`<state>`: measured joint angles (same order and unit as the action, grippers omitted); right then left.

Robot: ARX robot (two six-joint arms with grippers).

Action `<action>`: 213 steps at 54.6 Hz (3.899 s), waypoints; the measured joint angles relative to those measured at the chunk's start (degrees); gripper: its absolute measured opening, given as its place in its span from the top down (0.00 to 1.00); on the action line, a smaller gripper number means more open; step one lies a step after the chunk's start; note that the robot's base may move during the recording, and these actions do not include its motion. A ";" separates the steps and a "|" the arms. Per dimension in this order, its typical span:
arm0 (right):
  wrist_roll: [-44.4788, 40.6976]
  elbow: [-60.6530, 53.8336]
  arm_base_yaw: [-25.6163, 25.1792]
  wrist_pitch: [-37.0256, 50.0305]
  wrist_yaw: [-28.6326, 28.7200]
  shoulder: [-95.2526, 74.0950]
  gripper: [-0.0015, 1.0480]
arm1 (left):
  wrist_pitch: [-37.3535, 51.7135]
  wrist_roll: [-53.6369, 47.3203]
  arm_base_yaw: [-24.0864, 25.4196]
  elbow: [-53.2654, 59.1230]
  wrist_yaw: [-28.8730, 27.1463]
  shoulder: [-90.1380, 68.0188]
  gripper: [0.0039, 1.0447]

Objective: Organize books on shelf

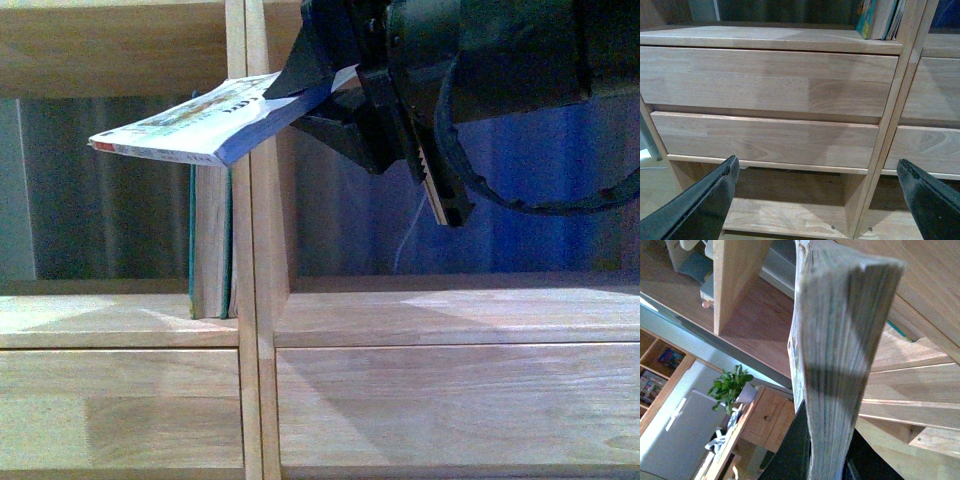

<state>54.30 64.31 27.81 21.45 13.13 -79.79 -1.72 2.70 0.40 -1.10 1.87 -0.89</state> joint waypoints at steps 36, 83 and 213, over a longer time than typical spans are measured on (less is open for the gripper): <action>-0.07 -3.78 -3.78 -0.09 0.85 3.61 0.93 | 60.63 48.13 38.03 -23.63 58.07 -54.47 0.07; 4.35 -4.96 5.68 -3.96 1.79 13.66 0.93 | 81.59 70.34 28.33 -28.30 46.95 -67.49 0.07; 12.28 -2.89 -3.54 -1.31 1.90 12.24 0.93 | 63.52 65.29 -13.16 -55.41 21.18 -83.69 0.54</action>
<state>66.59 61.43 24.27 20.14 15.03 -67.55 61.80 67.99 -12.75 -56.51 23.05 -84.58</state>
